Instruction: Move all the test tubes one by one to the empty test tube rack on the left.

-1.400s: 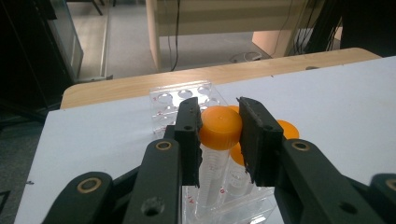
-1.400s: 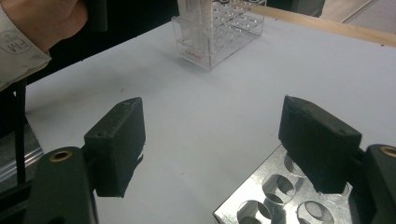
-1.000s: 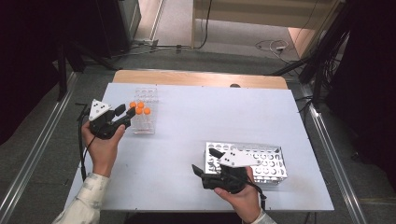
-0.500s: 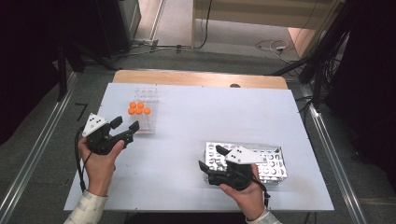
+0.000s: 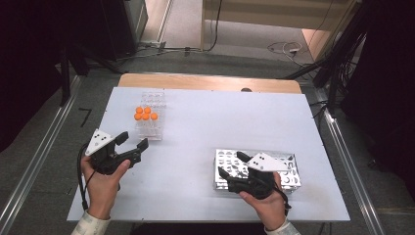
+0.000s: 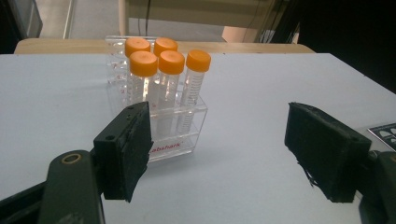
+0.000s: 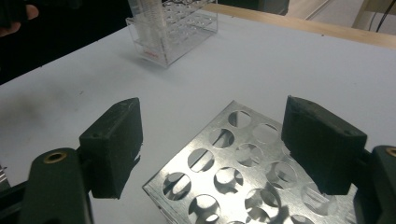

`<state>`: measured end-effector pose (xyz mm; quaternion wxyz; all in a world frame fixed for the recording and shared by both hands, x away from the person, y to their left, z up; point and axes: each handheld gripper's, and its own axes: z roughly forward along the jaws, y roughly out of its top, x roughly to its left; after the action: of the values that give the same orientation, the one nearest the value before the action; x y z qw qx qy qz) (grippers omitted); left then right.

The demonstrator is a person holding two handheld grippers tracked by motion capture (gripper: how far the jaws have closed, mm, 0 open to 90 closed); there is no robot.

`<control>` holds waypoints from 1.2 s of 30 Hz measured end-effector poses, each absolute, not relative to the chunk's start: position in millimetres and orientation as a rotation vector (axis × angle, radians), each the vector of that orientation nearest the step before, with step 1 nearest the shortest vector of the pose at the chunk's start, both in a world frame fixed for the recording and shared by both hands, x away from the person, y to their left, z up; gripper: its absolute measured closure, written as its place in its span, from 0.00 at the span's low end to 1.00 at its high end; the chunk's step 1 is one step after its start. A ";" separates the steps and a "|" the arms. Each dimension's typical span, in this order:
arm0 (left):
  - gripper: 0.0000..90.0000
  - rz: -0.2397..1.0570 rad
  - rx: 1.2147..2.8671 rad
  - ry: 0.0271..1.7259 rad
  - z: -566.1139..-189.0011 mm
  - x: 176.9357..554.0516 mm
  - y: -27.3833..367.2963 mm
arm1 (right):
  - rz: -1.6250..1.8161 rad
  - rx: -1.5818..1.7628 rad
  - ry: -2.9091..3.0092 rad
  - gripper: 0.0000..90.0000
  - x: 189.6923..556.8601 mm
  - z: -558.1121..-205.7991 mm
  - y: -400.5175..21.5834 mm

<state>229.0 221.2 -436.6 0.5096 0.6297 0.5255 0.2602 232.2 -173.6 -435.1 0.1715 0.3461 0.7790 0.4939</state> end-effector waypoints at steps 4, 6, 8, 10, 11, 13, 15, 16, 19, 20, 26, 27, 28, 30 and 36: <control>0.25 0.626 1.513 1.265 -438.6 223.5 221.8 | 1.391 1.005 2.198 0.21 232.1 -435.9 -183.4; 0.25 0.626 1.509 1.266 -440.1 221.5 222.4 | 1.386 1.018 2.191 0.20 231.8 -436.2 -189.0; 0.25 0.625 1.506 1.268 -441.8 220.0 223.3 | 1.385 1.028 2.181 0.20 231.3 -436.6 -194.5; 0.25 0.622 1.506 1.272 -443.2 218.5 223.9 | 1.380 1.045 2.172 0.20 230.6 -436.9 -199.8; 0.25 0.612 1.503 1.272 -443.8 217.9 224.1 | 1.377 1.048 2.168 0.20 230.6 -437.2 -202.6; 0.25 0.601 1.503 1.274 -445.0 216.5 224.1 | 1.375 1.060 2.158 0.19 230.5 -437.3 -207.7; 0.25 0.603 1.508 1.272 -446.0 214.9 223.7 | 1.372 1.067 2.151 0.19 230.4 -437.1 -212.7; 0.25 0.600 1.507 1.271 -446.4 214.2 223.3 | 1.371 1.068 2.147 0.19 230.4 -436.9 -215.1; 0.25 0.601 1.504 1.274 -447.4 212.4 223.3 | 1.368 1.082 2.135 0.19 230.1 -436.8 -221.6; 0.25 0.601 1.505 1.273 -447.6 211.9 223.5 | 1.367 1.086 2.132 0.19 230.0 -436.9 -223.8; 0.24 0.600 1.513 1.281 -450.7 208.0 224.7 | 1.360 1.111 2.110 0.19 229.1 -437.1 -235.9; 0.24 0.601 1.516 1.280 -451.4 207.6 225.2 | 1.360 1.113 2.107 0.19 229.1 -437.1 -237.8; 0.24 0.600 1.514 1.285 -452.0 206.9 225.5 | 1.357 1.114 2.106 0.19 229.0 -437.2 -239.7; 0.24 0.599 1.516 1.288 -453.2 206.0 226.5 | 1.355 1.124 2.099 0.19 228.6 -437.3 -242.9; 0.24 0.595 1.518 1.301 -456.8 203.8 229.5 | 1.340 1.139 2.086 0.19 228.5 -437.9 -252.8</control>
<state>203.8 229.5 -456.8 0.5037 0.6288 0.5387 0.2463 228.5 -252.8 -437.9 0.2050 0.4087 0.7482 0.4808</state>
